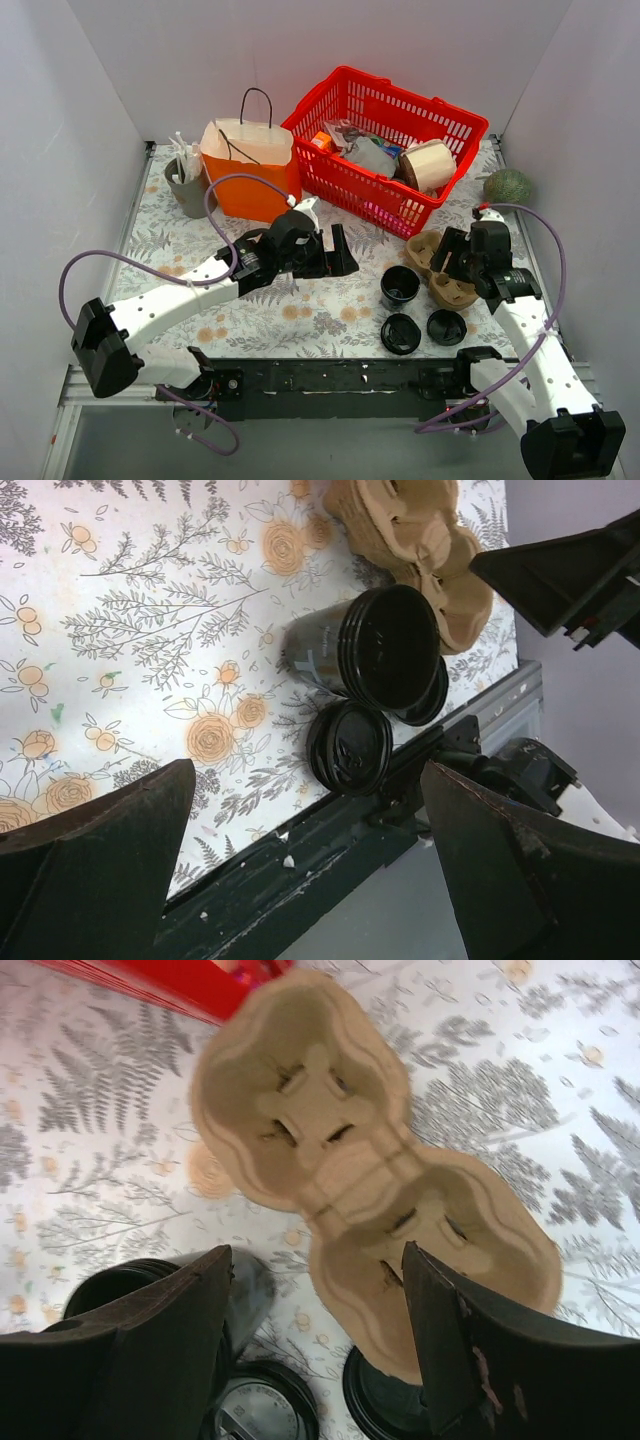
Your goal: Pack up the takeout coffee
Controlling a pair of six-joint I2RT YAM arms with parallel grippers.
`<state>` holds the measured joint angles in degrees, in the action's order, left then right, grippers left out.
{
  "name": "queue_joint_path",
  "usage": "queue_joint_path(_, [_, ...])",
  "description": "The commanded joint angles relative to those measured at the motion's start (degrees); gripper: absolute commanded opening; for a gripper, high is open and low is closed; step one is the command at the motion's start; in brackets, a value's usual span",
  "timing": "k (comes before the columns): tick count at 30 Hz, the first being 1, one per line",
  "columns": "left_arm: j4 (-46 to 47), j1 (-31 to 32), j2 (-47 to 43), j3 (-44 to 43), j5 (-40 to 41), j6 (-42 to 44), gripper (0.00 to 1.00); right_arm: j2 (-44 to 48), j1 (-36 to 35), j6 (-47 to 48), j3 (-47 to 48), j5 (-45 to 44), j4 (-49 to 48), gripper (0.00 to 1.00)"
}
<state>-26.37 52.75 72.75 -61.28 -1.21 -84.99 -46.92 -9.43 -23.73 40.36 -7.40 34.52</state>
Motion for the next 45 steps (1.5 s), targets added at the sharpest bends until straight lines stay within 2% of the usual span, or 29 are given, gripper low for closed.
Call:
queue_joint_path(1, [2.11,0.42,0.55,1.24,2.71,-0.79,0.98,0.25,0.11,2.53,-0.98,7.72,-10.25,0.76])
queue_joint_path(3, [2.99,0.42,0.99,1.86,2.62,-0.96,0.98,0.07,0.12,6.84,-1.16,17.28,-11.84,0.75])
queue_joint_path(6, [4.31,0.42,2.48,2.48,1.39,-1.4,0.98,-0.19,0.12,8.87,-0.72,23.8,-11.15,0.73])
queue_joint_path(10, [6.59,0.51,4.76,3.27,1.3,-2.11,0.98,-1.42,0.12,10.54,-0.19,28.92,-7.91,0.71])
queue_joint_path(11, [7.73,0.51,5.38,3.36,-0.96,-2.28,0.98,-2.12,0.11,10.63,0.16,29.45,-7.37,0.7])
queue_joint_path(16, [10.9,0.51,11.17,2.04,-2.3,-4.39,0.98,-3.44,0.11,10.45,0.33,29.37,-6.57,0.62])
queue_joint_path(22, [12.57,0.51,17.68,-1.38,-5.2,-6.41,0.98,-2.92,0.2,10.02,-1.33,29.02,-5.34,0.59])
queue_joint_path(28, [17.31,0.68,19.97,-0.87,-9.32,-8.52,0.98,-2.83,0.11,10.02,-1.77,30.25,-4.55,0.55])
queue_joint_path(35, [22.58,1.04,23.22,-0.95,-12.76,-11.25,0.94,-2.57,0.03,10.1,-2.39,29.19,-4.2,0.53])
queue_joint_path(45, [23.91,2.53,27.62,-3.32,-13.46,-12.22,0.88,-1.86,0.03,10.28,-2.21,29.72,-4.2,0.39])
